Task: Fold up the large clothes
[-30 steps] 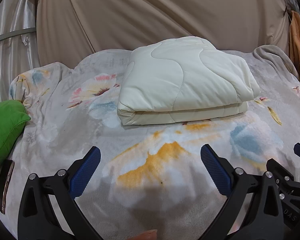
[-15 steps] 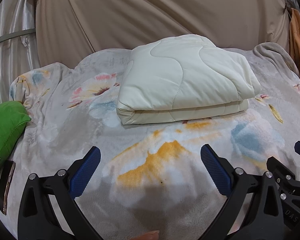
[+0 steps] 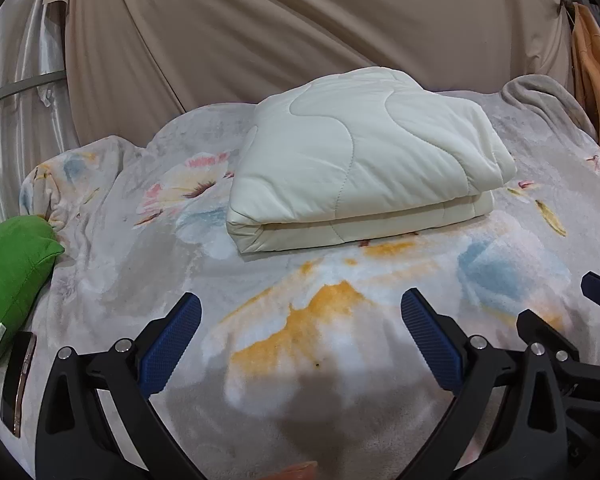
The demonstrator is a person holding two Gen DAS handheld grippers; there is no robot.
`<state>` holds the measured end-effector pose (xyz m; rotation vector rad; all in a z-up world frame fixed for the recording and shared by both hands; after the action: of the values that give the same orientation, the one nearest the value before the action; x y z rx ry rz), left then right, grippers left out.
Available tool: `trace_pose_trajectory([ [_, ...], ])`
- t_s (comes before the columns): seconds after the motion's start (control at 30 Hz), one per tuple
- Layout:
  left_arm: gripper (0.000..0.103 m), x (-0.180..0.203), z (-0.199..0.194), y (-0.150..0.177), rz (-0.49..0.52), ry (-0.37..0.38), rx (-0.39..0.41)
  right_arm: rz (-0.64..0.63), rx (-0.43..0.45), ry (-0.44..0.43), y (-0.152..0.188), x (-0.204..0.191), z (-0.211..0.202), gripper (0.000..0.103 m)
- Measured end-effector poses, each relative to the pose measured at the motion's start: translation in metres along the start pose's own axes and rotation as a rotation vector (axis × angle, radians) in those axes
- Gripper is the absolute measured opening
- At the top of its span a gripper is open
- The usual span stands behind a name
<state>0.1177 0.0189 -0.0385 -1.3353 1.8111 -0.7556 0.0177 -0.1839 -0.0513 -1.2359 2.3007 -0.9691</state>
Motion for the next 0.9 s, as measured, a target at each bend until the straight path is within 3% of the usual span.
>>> trace_pose_trajectory([
  [0.9,0.098,-0.0004,0.0015,0.0021,-0.002,0.005,-0.008,-0.006,0.014,0.003,-0.0025,-0.0041,-0.0042,0.074],
])
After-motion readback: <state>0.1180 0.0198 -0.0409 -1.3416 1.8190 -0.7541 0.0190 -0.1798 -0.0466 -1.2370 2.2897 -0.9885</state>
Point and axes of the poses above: each gripper's, at about its wrist camera, not at the fingertips, and z roughly the way its jaws point, x to its right, y to its underside, the point moved 9 cm from there along z, roughly the way its jaws point, and after that the axes turned 3 degrees about -y, right-handed, at the moved point
